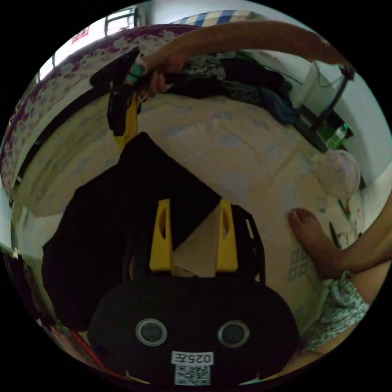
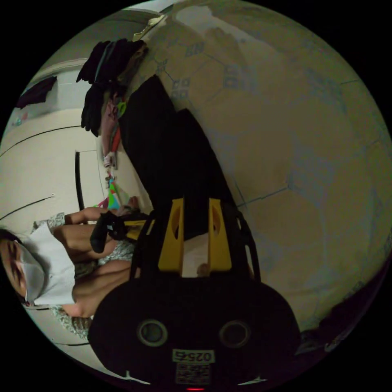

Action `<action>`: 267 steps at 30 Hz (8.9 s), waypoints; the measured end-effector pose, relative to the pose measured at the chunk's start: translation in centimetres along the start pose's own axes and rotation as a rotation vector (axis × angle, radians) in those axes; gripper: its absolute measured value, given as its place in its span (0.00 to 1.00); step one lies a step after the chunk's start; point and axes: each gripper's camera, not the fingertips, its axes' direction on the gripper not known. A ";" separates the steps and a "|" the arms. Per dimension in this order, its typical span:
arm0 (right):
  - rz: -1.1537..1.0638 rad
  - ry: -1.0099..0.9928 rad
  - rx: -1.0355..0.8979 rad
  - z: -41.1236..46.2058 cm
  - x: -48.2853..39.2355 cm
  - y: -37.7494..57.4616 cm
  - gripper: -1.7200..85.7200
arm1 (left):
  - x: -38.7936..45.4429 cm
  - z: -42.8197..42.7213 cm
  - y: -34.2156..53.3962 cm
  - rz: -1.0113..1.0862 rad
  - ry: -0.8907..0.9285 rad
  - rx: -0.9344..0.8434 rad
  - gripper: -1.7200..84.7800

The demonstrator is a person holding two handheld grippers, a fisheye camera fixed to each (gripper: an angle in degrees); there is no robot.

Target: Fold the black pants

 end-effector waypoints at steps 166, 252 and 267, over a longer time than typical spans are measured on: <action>0.169 0.171 0.619 22.7 16.5 16.1 0.02 | -30.3 -38.7 9.6 -0.831 0.790 0.369 0.01; -0.140 0.461 0.744 40.9 -38.8 22.1 0.01 | -31.0 -55.4 -0.4 -1.242 -0.086 0.230 0.03; -0.198 0.047 0.573 32.6 -38.1 23.0 0.03 | -30.5 -51.8 4.3 -1.223 0.055 0.402 0.03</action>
